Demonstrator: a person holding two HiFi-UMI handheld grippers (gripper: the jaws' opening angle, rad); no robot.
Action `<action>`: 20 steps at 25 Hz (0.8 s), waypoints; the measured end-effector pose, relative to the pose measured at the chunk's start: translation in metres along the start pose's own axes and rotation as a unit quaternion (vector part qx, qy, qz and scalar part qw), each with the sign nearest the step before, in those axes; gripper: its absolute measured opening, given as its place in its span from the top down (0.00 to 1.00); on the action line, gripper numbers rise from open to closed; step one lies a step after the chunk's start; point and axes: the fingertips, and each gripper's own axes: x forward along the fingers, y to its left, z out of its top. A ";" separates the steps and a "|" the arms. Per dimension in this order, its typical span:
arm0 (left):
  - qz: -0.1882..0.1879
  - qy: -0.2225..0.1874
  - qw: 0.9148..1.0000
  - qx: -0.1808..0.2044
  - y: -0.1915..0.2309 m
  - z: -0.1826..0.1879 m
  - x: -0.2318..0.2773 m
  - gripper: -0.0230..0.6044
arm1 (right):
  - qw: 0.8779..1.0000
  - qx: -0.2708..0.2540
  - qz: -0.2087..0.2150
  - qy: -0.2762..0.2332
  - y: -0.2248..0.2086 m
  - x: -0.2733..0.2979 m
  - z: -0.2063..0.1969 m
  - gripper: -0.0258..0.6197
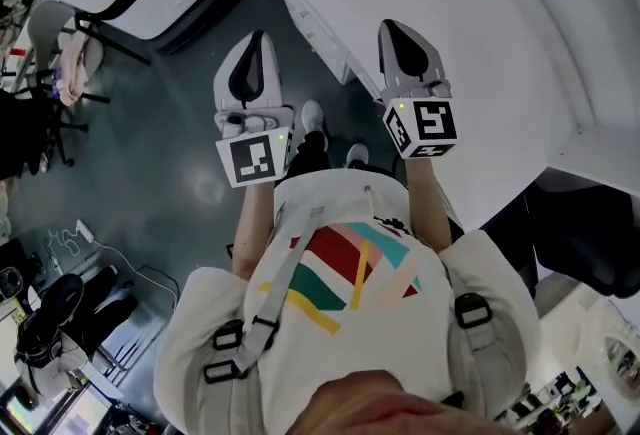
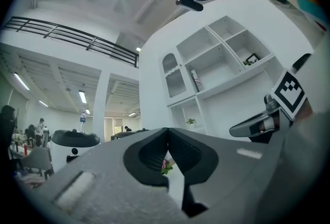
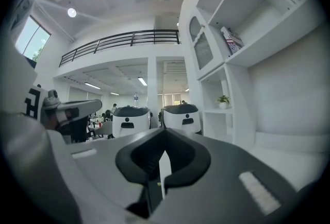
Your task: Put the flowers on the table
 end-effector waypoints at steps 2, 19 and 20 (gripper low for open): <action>0.001 -0.003 1.000 0.007 -0.004 0.003 -0.003 0.96 | 1.000 -0.004 -0.005 0.011 -0.002 -0.013 -0.008 0.96; -0.011 0.013 1.000 -0.012 -0.050 -0.001 -0.028 0.96 | 0.999 -0.031 0.011 0.003 0.003 -0.070 -0.005 0.96; -0.013 0.013 1.000 -0.011 -0.053 -0.001 -0.029 0.96 | 0.999 -0.032 0.010 0.003 0.002 -0.072 -0.005 0.96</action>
